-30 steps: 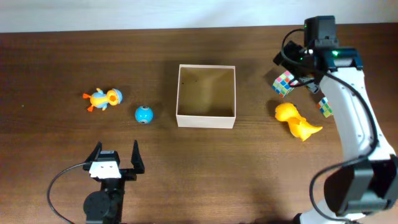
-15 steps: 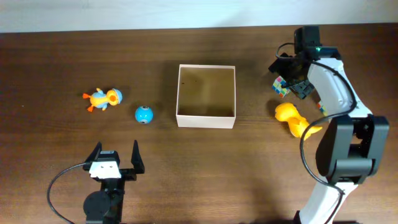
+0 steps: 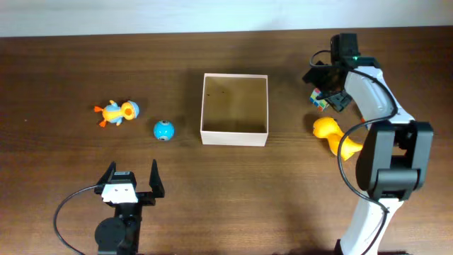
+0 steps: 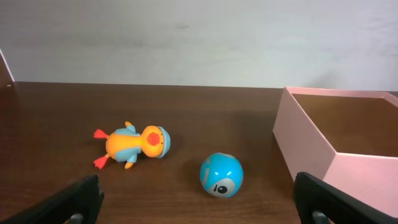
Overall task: Pack container
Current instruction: 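Close the right gripper on the upper Rubik's cube and lift, then carry the cube left over the pink box and lower it inside, then open the right gripper and withdraw it to the right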
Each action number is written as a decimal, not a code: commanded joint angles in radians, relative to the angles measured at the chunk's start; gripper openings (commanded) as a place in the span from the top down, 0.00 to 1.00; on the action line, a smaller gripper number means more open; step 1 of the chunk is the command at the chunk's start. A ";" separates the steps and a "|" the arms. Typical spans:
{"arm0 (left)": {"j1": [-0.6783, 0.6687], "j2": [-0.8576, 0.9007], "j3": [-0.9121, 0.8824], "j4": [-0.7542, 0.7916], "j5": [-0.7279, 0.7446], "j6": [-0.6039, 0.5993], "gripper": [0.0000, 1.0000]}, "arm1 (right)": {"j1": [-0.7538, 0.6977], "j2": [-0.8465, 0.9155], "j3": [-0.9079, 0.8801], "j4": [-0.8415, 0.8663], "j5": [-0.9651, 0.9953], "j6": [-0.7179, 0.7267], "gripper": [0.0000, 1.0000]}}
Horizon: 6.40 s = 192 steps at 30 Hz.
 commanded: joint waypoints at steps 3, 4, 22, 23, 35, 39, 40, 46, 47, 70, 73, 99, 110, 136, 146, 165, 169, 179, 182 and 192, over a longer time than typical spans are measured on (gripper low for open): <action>-0.006 -0.008 -0.002 -0.002 0.011 0.019 0.01 | -0.016 0.049 0.014 0.010 0.029 -0.032 0.00; -0.006 -0.008 -0.002 -0.003 0.011 0.019 0.01 | -0.018 0.051 0.014 0.010 0.032 -0.035 0.01; -0.006 -0.008 -0.002 -0.002 0.011 0.019 0.01 | -0.050 0.061 0.014 0.013 0.035 -0.078 0.46; -0.006 -0.008 -0.002 -0.002 0.011 0.019 0.01 | -0.049 0.061 0.014 0.013 0.033 -0.087 0.47; -0.006 -0.008 -0.002 -0.003 0.011 0.019 0.01 | -0.048 0.027 0.183 -0.122 -0.065 -0.309 0.44; -0.006 -0.008 -0.002 -0.002 0.011 0.019 0.01 | -0.048 0.019 0.351 -0.233 -0.236 -0.451 0.44; -0.006 -0.008 -0.002 -0.002 0.011 0.019 0.01 | -0.048 0.019 0.398 -0.264 -0.290 -0.486 0.44; -0.006 -0.008 -0.002 -0.003 0.011 0.019 0.01 | -0.042 0.019 0.596 -0.394 -0.715 -0.682 0.43; -0.006 -0.008 -0.002 -0.002 0.011 0.019 0.01 | -0.035 0.019 0.619 -0.409 -0.780 -0.705 0.43; -0.006 -0.008 -0.002 -0.002 0.011 0.019 0.01 | 0.522 0.071 0.629 -0.370 -0.052 -0.377 0.44; -0.006 -0.008 -0.002 -0.002 0.011 0.019 0.01 | 0.554 0.109 0.629 -0.346 -0.017 -0.326 0.44; -0.006 -0.008 -0.003 -0.003 0.011 0.019 0.01 | 0.567 0.266 0.629 -0.241 0.000 -0.283 0.44; -0.006 -0.008 -0.002 -0.003 0.011 0.019 0.01 | 0.567 0.273 0.629 -0.230 0.000 -0.303 0.34; -0.006 -0.008 -0.002 -0.002 0.011 0.019 0.01 | 0.520 0.274 0.515 -0.315 0.275 -0.321 0.34; -0.006 -0.008 -0.002 -0.002 0.011 0.019 0.01 | 0.515 0.274 0.420 -0.201 0.180 -0.377 0.34; -0.006 -0.008 -0.002 -0.002 0.011 0.019 0.01 | 0.515 0.274 0.421 -0.151 -0.036 -0.426 0.35; -0.006 -0.008 -0.002 -0.003 0.011 0.019 0.01 | 0.508 0.272 0.424 -0.151 -0.024 -0.443 0.35; -0.006 -0.008 -0.002 -0.002 0.011 0.019 0.01 | 0.488 0.249 0.641 -0.352 0.018 -0.494 0.34; -0.006 -0.008 -0.002 -0.003 0.011 0.019 0.01 | 0.488 0.249 0.755 -0.479 0.018 -0.493 0.32; -0.006 -0.008 -0.002 -0.003 0.011 0.019 0.01 | 0.389 0.249 1.162 -0.916 0.167 -0.396 0.26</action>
